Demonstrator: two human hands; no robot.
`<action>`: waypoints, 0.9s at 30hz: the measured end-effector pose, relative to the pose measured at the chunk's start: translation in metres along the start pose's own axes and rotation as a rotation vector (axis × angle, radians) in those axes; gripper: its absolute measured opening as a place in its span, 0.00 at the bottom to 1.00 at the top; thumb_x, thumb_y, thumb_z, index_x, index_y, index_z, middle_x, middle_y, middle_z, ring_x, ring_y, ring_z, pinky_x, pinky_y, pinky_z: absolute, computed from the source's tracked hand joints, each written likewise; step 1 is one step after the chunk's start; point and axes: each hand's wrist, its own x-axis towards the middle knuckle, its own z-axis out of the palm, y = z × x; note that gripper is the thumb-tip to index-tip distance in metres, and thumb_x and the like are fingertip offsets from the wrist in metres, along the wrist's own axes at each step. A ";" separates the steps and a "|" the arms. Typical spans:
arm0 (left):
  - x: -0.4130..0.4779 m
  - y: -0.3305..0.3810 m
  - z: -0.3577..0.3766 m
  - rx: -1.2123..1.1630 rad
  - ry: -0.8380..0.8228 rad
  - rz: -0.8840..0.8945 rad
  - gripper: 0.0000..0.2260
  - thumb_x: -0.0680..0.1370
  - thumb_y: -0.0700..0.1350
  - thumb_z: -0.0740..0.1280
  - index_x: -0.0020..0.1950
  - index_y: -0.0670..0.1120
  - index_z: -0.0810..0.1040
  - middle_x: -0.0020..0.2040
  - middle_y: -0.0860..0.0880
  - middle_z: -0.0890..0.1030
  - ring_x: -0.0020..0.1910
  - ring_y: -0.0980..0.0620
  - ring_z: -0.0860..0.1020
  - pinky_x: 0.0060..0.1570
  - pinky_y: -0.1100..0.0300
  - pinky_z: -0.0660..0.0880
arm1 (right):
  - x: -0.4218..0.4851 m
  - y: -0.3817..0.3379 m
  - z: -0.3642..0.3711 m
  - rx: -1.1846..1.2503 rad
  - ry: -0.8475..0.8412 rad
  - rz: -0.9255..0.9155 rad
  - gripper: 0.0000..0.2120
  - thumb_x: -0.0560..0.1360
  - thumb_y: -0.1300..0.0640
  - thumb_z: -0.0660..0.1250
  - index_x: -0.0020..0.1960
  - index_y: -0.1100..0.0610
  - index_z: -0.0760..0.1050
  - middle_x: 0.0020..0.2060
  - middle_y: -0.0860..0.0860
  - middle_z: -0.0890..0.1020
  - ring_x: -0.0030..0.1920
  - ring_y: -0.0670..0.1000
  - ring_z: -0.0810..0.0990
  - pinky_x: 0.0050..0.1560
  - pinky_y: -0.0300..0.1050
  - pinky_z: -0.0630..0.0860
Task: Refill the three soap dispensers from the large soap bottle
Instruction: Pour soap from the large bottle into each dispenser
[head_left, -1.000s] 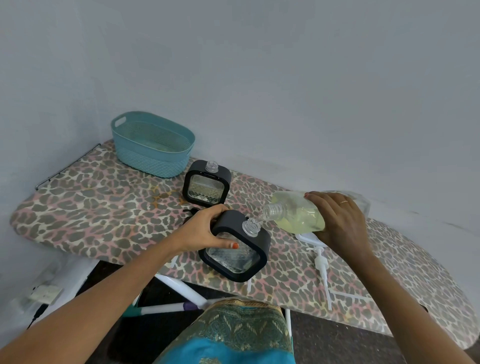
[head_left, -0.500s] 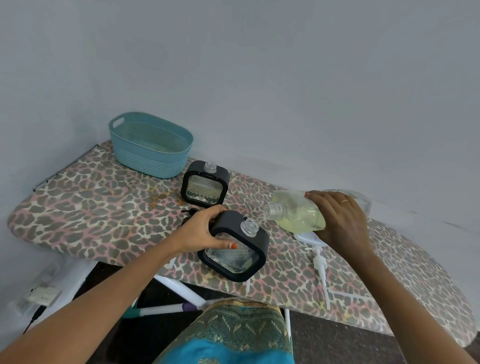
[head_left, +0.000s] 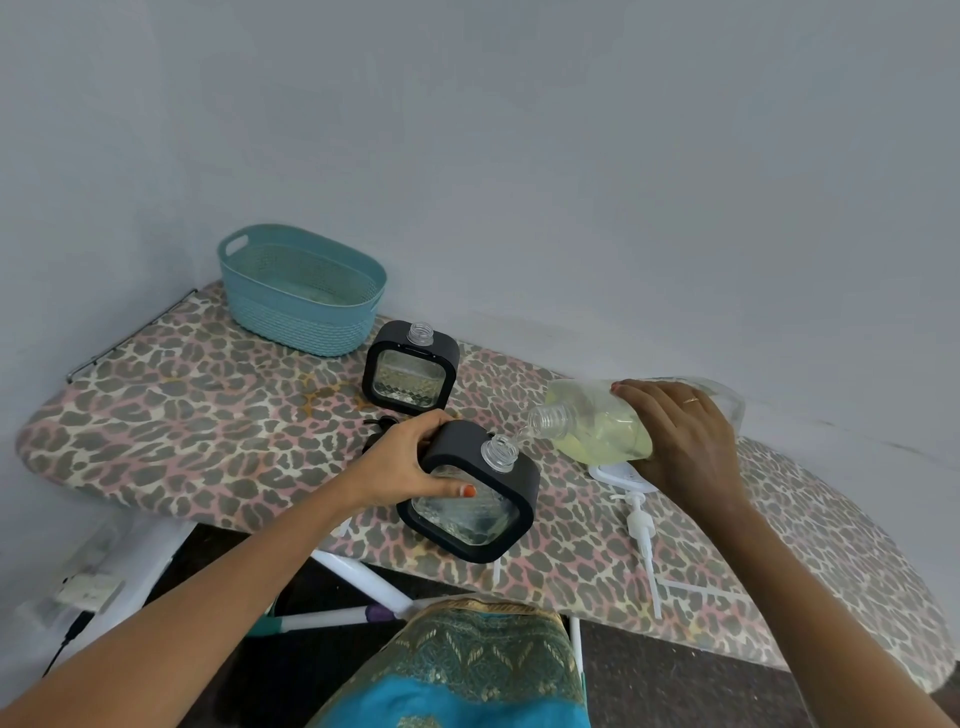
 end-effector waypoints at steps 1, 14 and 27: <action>0.000 -0.001 0.000 -0.003 -0.001 0.001 0.23 0.64 0.39 0.77 0.54 0.49 0.72 0.52 0.53 0.79 0.50 0.64 0.78 0.49 0.73 0.73 | 0.000 0.000 0.000 0.002 0.001 -0.002 0.34 0.53 0.63 0.81 0.55 0.57 0.69 0.46 0.55 0.84 0.43 0.57 0.83 0.41 0.47 0.77; -0.001 -0.003 0.002 -0.043 -0.008 0.036 0.34 0.55 0.64 0.75 0.54 0.47 0.73 0.51 0.52 0.80 0.52 0.59 0.79 0.50 0.71 0.74 | 0.003 0.001 -0.004 0.003 0.020 -0.008 0.32 0.55 0.66 0.79 0.54 0.57 0.69 0.45 0.55 0.85 0.42 0.57 0.83 0.41 0.47 0.77; -0.004 -0.001 0.003 -0.086 -0.017 0.029 0.29 0.56 0.60 0.76 0.52 0.51 0.73 0.51 0.53 0.80 0.52 0.61 0.79 0.50 0.72 0.73 | 0.003 0.002 -0.006 0.002 0.003 -0.003 0.34 0.53 0.67 0.79 0.55 0.57 0.69 0.45 0.55 0.84 0.43 0.57 0.83 0.43 0.48 0.78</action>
